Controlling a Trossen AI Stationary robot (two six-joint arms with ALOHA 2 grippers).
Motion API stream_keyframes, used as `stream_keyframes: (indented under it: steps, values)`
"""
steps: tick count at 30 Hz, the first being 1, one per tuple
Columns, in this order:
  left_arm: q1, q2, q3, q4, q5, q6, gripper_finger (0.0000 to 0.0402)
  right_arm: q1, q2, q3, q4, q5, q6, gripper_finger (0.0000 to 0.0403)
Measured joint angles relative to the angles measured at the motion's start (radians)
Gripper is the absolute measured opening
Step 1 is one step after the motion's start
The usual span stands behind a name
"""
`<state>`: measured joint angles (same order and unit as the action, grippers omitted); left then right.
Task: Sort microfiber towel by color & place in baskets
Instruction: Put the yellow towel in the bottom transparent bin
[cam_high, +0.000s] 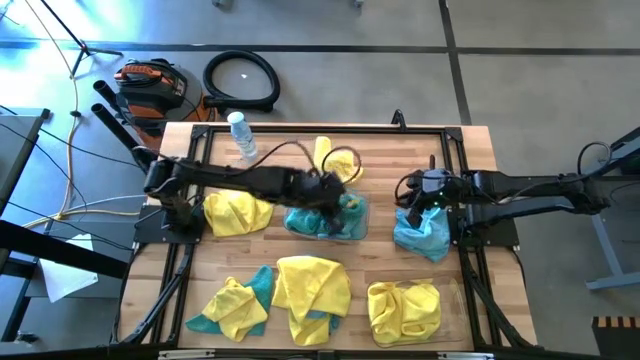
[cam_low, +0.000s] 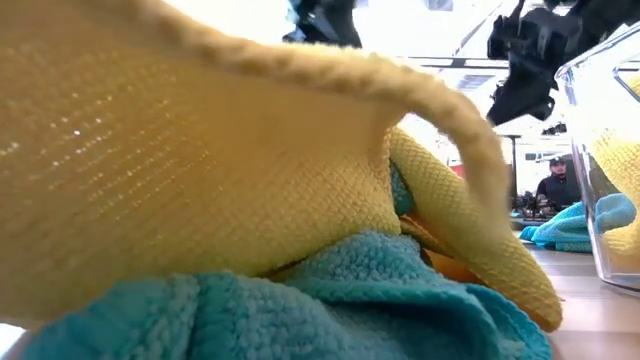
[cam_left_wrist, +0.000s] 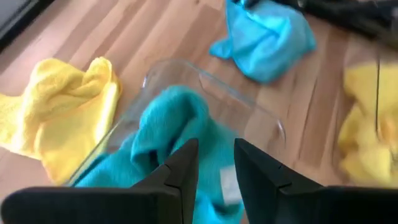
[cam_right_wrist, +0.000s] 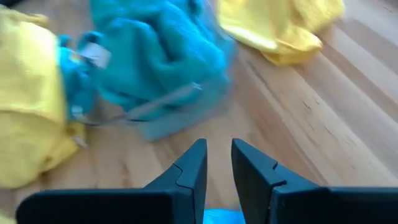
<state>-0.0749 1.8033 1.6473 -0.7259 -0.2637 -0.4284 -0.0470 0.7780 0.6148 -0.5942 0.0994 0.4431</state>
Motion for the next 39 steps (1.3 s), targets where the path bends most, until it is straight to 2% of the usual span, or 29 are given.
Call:
stream_keyframes:
  steps: [4,9,13,19,24,31,39]
  values:
    - [-0.065,-0.106,-0.146,0.052,-0.056,0.003,0.0082,0.089,0.018,0.055,0.034,0.055,-0.003,0.0046]
    - [-0.134,-0.294,-0.429,0.212,-0.089,-0.077,0.0068,0.198,0.103,0.186,0.033,0.141,0.001,0.0007]
    - [-0.185,-0.453,-0.630,0.333,-0.090,-0.124,0.0063,0.272,0.244,0.336,-0.003,0.216,0.028,0.0004]
    - [-0.269,-0.665,-0.823,0.342,-0.093,-0.191,0.0062,0.344,0.535,0.644,-0.189,0.252,0.100,0.0002]
    - [-0.328,-0.801,-0.923,0.338,-0.096,-0.197,0.0062,0.391,0.777,0.928,-0.424,0.284,0.246,0.0001]
    - [-0.390,-0.913,-1.000,0.332,-0.100,-0.191,0.0062,0.447,1.064,1.266,-0.618,0.287,0.419,0.0000]
    - [-0.463,-0.940,-1.028,0.330,-0.100,-0.201,0.0062,0.466,1.318,1.508,-0.647,0.280,0.467,0.0000]
